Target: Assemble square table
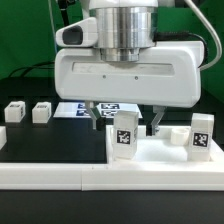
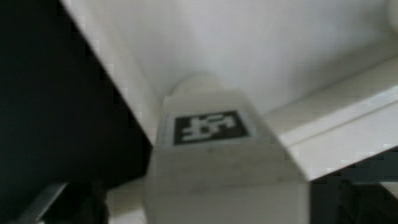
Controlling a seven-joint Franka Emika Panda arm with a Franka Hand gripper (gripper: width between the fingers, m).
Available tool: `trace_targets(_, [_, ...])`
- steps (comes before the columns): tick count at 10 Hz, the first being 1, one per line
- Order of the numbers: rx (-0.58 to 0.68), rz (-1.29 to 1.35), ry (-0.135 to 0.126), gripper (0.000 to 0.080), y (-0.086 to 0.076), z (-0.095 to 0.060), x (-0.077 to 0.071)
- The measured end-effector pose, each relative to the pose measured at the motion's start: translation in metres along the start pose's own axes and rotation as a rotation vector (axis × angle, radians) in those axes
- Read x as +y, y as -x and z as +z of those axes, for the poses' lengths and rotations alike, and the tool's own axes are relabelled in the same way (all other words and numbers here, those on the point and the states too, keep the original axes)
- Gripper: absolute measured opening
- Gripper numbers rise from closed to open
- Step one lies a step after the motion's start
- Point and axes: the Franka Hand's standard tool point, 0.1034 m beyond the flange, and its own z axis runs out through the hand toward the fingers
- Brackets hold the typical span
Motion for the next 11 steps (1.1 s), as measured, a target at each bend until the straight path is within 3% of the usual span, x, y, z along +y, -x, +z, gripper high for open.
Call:
trace_targets(1, [-0.003,0.023,0.000,0.0649,0.001,0.000,0.000])
trace_targets(3, [-0.002,0.034,0.000,0.0360,0.000,0.000,0.000])
trace_targets(4, [-0.002,0.113,-0.001,0.0291,0.000,0.000,0.001])
trace_targets(8, [-0.004,0.369,-0.001,0.0291,0.000,0.001,0.004])
trace_targets(11, [-0.015,0.793,-0.013,0.0291,0.001,0.002,0.010])
